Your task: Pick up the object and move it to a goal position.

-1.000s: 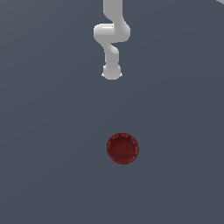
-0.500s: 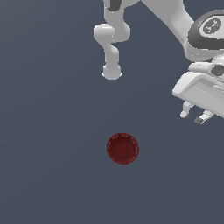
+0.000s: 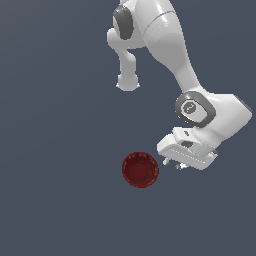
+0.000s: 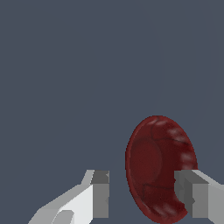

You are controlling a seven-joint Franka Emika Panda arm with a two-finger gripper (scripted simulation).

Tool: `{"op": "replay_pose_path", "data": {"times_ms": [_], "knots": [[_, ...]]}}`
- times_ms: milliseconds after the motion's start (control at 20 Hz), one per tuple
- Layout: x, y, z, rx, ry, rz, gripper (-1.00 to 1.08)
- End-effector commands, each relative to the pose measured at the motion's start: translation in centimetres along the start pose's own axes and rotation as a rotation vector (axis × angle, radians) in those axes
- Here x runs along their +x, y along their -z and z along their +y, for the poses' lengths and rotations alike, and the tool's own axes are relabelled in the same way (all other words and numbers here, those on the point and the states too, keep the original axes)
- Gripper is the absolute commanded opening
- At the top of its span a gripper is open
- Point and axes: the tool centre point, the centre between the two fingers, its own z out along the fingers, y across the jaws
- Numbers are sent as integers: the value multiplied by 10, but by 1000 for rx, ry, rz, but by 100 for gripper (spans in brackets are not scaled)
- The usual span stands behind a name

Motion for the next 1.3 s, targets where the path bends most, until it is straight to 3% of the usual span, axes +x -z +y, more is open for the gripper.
{"op": "replay_pose_path", "data": {"times_ms": [0,350,950,1250], "knots": [[-10,-31,1,-4,-6,-41,28],[-25,-73,5,-9,-16,-99,28],[-26,-77,4,-19,-25,-102,28],[-30,-104,5,-20,-27,-103,28]]}}
